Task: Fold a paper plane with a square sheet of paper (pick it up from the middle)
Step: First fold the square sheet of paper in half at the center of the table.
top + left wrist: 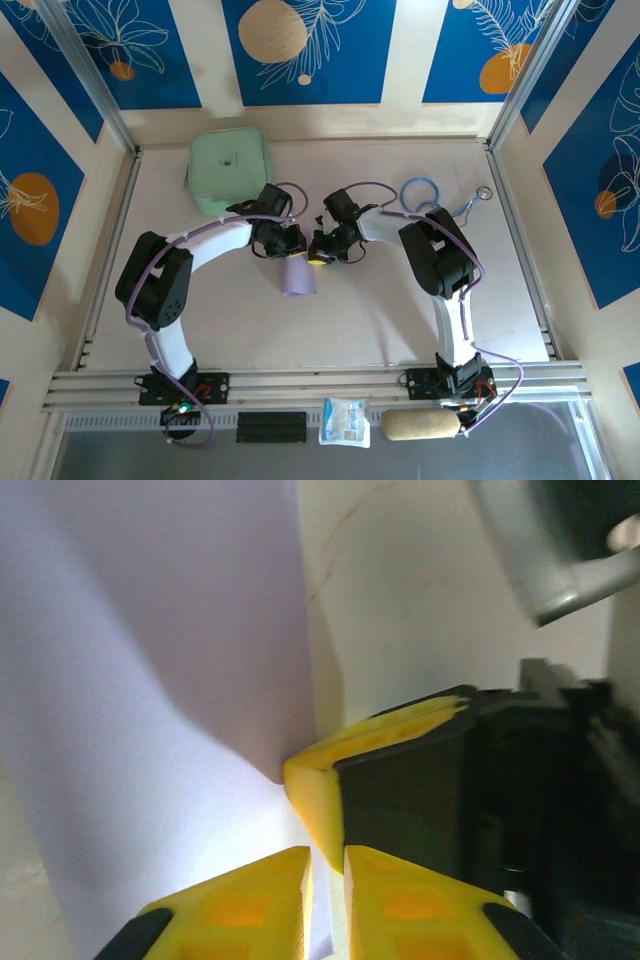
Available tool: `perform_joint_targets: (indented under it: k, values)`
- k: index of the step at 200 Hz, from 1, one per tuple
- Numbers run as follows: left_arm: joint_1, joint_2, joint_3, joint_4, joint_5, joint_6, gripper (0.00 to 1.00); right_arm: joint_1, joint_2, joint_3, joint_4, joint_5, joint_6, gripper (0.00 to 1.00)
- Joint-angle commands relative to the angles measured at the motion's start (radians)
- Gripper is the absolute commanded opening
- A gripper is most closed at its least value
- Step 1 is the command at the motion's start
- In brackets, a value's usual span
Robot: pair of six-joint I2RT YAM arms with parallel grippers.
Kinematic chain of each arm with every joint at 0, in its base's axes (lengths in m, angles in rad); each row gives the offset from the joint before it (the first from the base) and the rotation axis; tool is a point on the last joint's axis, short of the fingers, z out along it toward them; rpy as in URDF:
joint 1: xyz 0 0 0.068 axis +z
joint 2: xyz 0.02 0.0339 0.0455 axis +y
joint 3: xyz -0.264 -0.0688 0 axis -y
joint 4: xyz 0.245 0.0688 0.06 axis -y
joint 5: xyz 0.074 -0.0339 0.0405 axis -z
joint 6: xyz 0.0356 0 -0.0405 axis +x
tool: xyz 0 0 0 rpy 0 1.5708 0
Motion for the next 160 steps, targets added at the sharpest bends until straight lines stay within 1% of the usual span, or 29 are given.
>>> perform_joint_targets:
  k: [1,65,118,160]
  values:
    - [0.004,0.029,-0.011,0.001,0.036,0.009,0.14,0.001,0.119,-0.046,-0.156,0.223,-0.022,0.03]
    - [0.022,0.068,-0.038,-0.003,0.039,0.056,0.09,0.002,0.138,-0.012,-0.211,0.268,-0.032,0.03]
    - [0.044,0.078,-0.063,0.013,0.057,0.094,0.08,0.003,0.153,0.009,-0.254,0.312,-0.043,0.03]
    - [0.071,0.078,-0.096,0.044,0.067,0.12,0.08,0.003,0.165,0.017,-0.27,0.318,-0.05,0.03]
